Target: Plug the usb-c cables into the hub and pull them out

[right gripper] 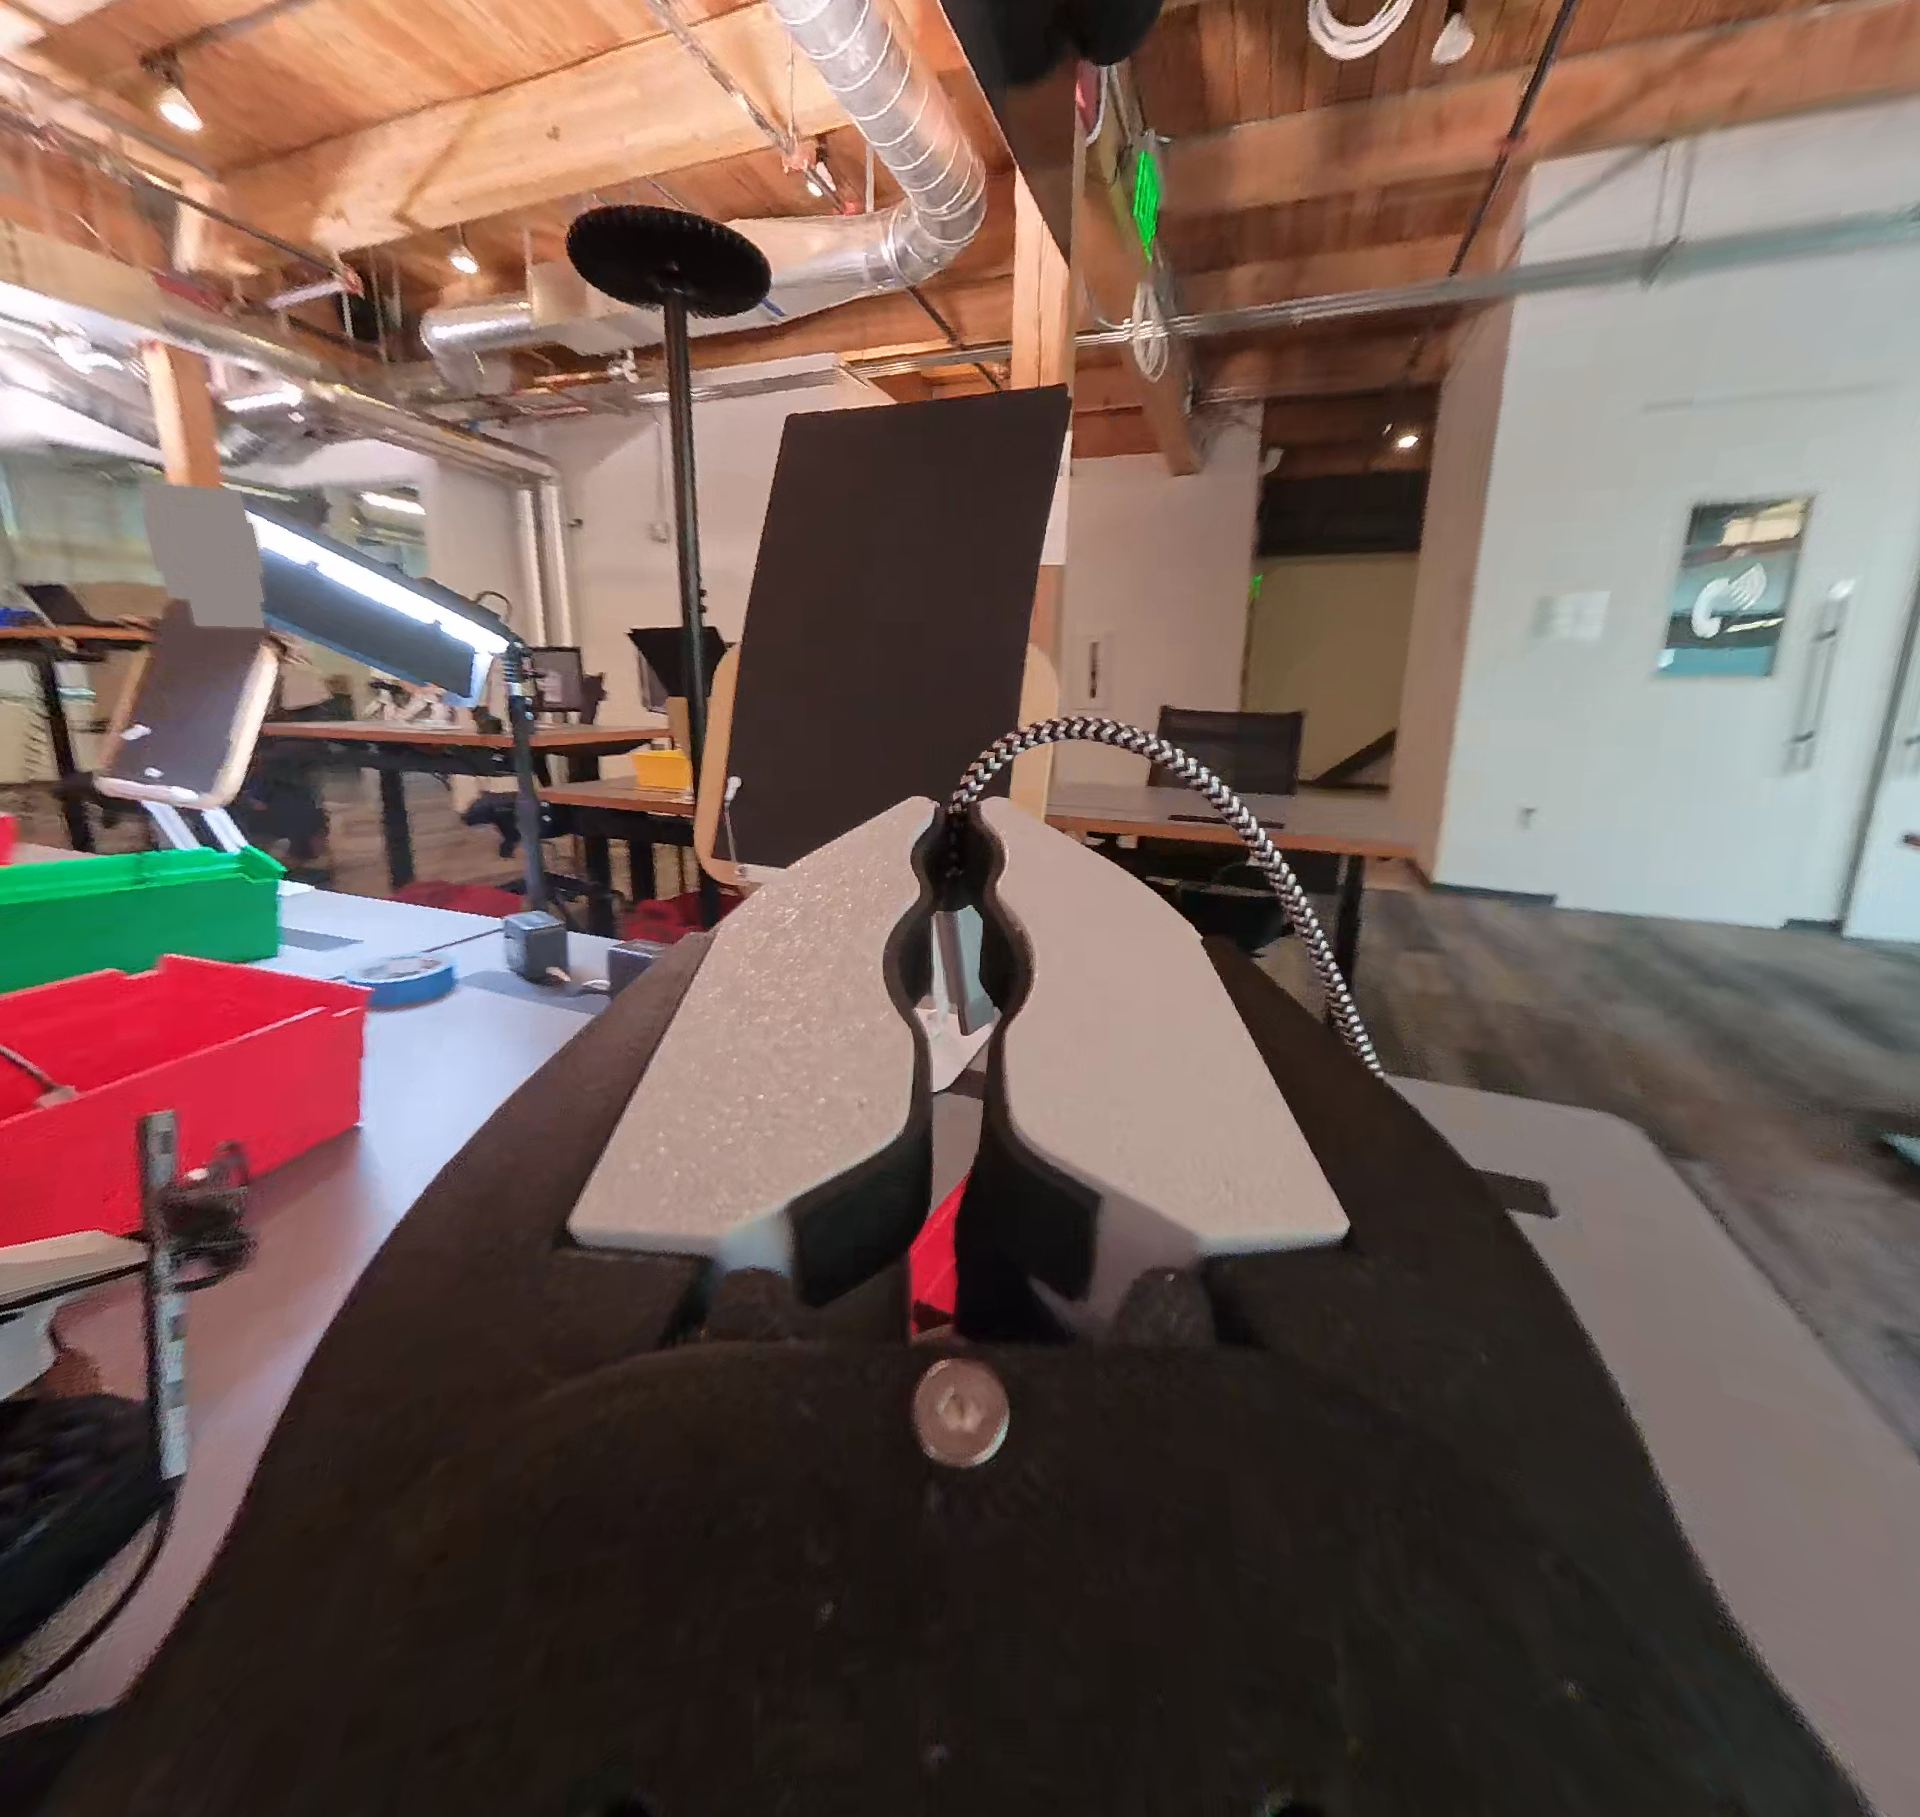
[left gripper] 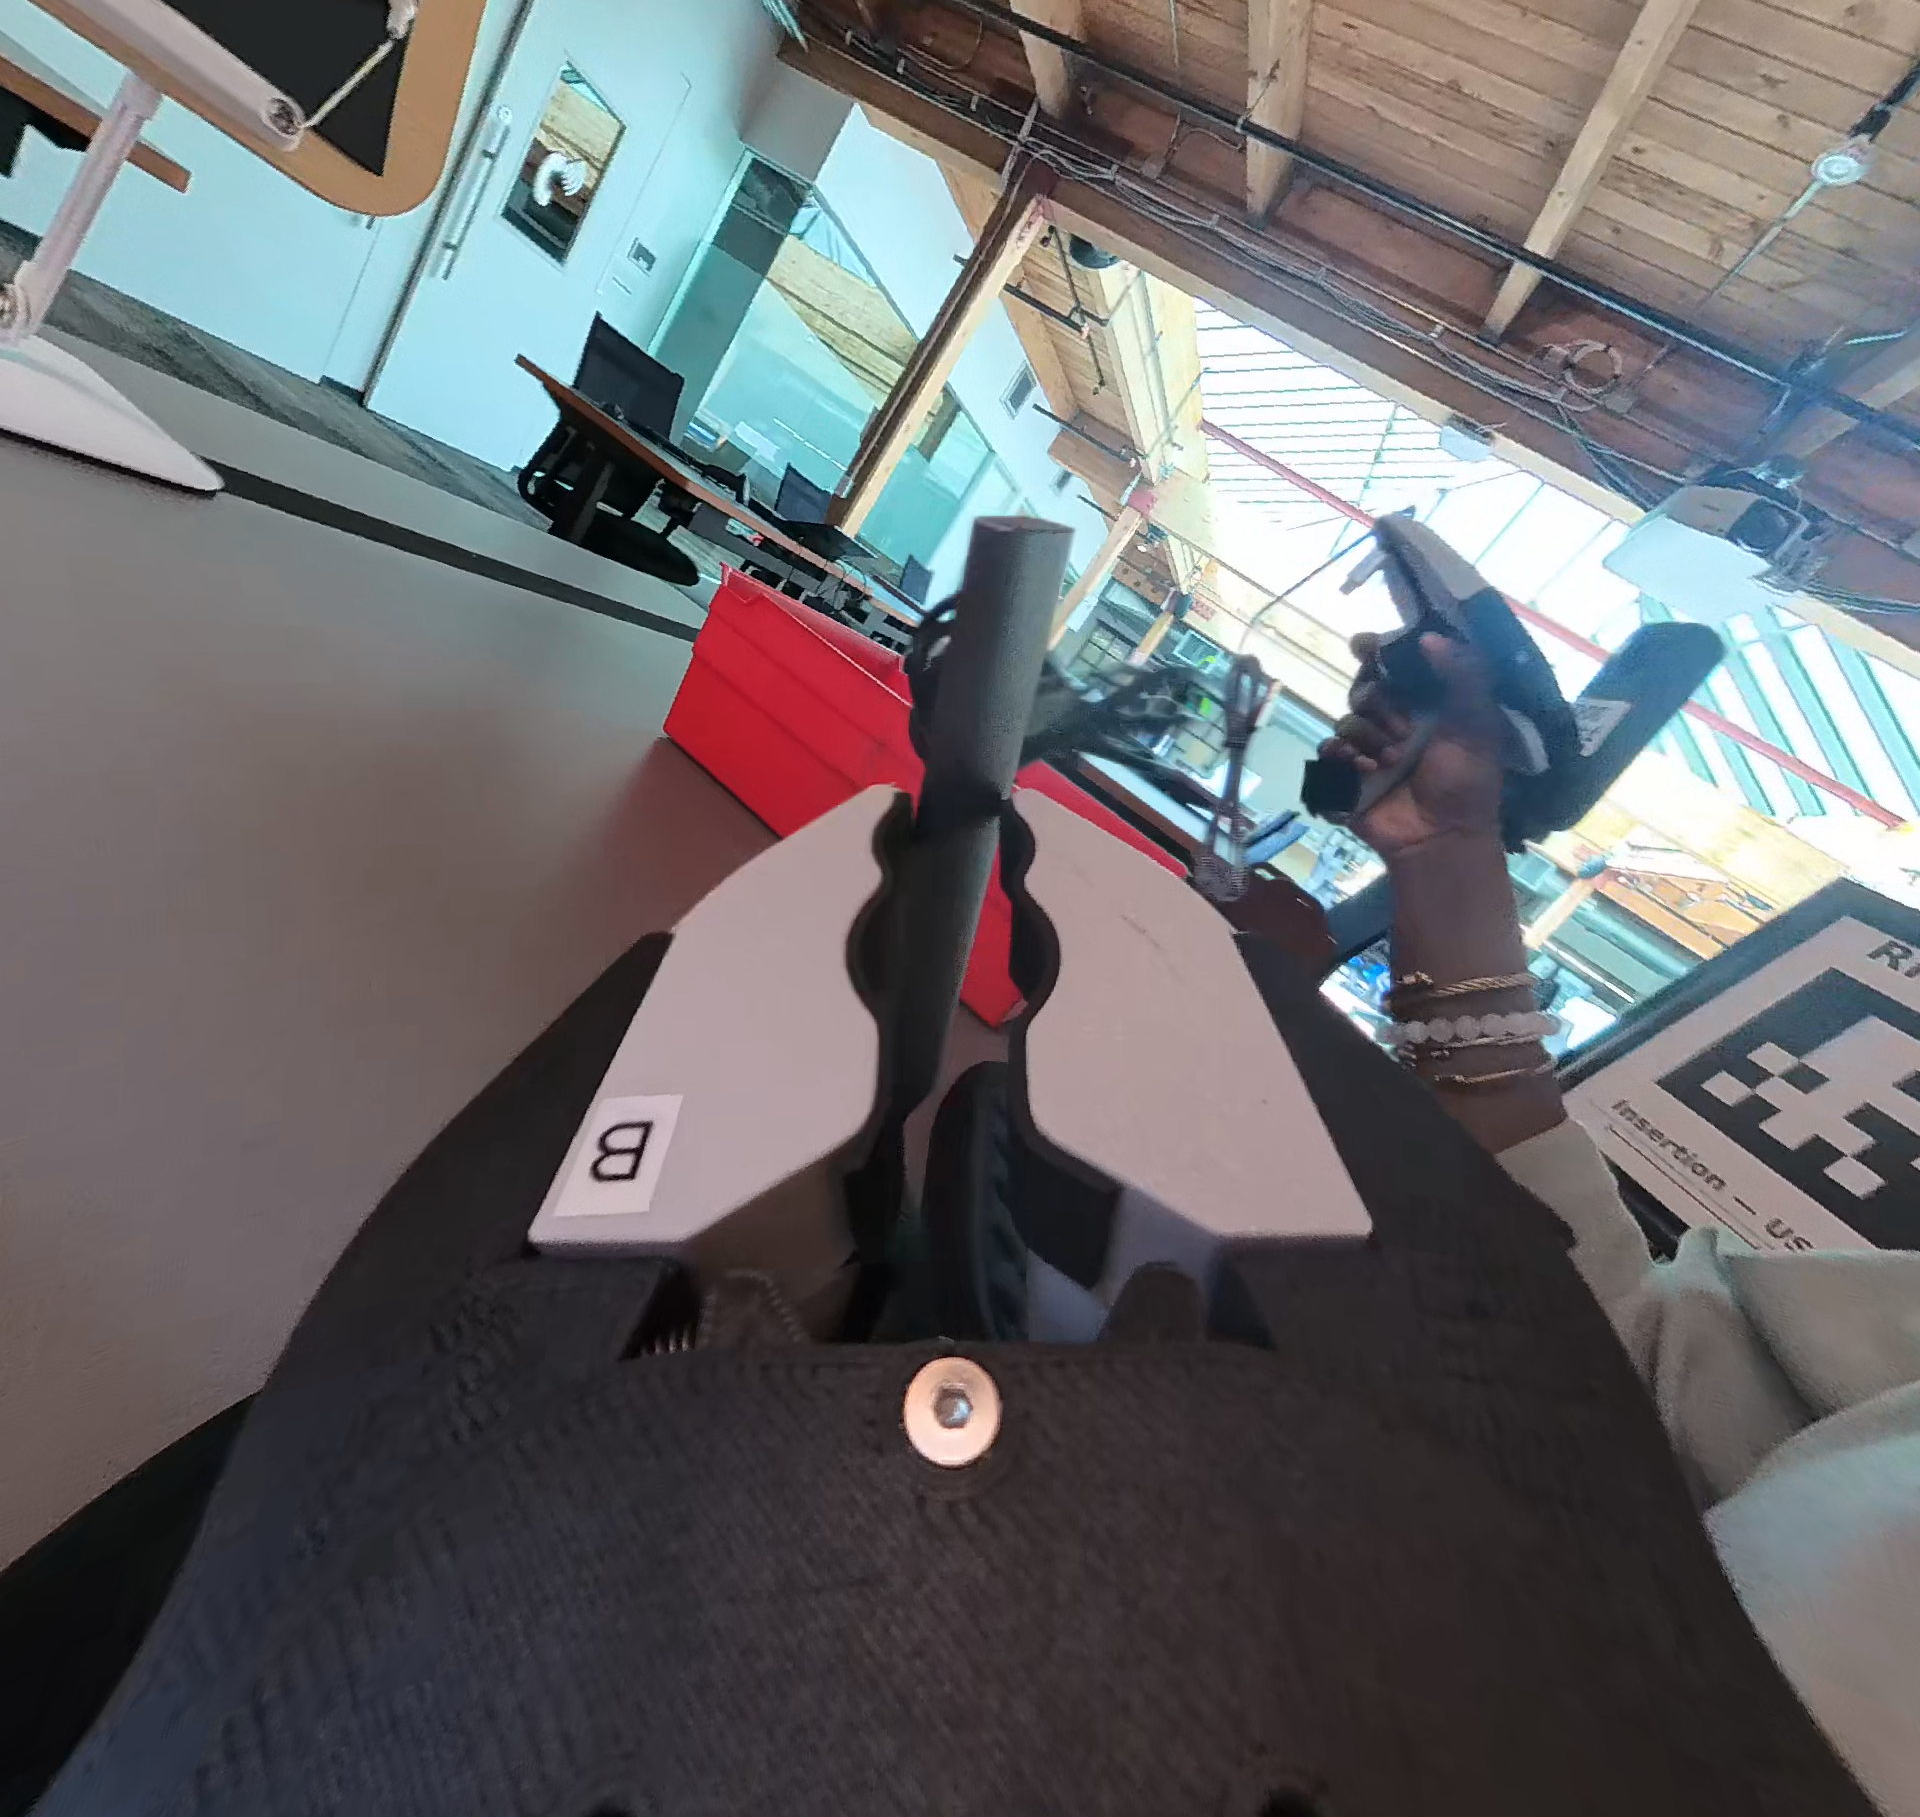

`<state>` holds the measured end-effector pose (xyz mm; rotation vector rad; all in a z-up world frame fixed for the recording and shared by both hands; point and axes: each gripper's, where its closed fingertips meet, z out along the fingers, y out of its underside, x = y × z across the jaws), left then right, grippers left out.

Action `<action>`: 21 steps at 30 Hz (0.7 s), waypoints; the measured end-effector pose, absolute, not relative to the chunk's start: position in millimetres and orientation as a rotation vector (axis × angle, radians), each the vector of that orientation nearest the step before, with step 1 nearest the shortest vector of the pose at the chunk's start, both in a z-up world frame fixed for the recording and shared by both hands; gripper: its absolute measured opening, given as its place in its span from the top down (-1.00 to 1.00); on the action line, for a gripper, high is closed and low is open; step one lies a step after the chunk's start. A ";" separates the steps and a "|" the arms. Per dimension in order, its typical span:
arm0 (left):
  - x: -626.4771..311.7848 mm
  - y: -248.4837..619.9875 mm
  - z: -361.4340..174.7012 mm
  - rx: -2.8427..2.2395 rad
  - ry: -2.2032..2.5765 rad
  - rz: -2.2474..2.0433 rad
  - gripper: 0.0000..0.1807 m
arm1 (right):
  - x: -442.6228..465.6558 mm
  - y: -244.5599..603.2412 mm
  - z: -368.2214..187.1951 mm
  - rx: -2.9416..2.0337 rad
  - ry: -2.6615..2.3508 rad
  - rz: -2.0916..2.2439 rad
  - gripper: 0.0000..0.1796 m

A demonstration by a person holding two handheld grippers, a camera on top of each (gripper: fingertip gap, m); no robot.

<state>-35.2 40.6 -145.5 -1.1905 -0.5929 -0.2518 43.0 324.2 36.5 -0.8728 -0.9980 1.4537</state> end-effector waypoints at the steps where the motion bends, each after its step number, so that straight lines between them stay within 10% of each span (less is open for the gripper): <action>1: -33.4 41.7 -145.3 -1.199 -0.580 -0.252 0.86 | 44.5 324.8 34.4 -0.876 -0.997 1.476 0.98; 21: -26.4 43.5 -142.6 -1.214 -0.522 -0.213 0.88 | 40.9 294.7 33.6 -0.796 -1.043 1.775 0.97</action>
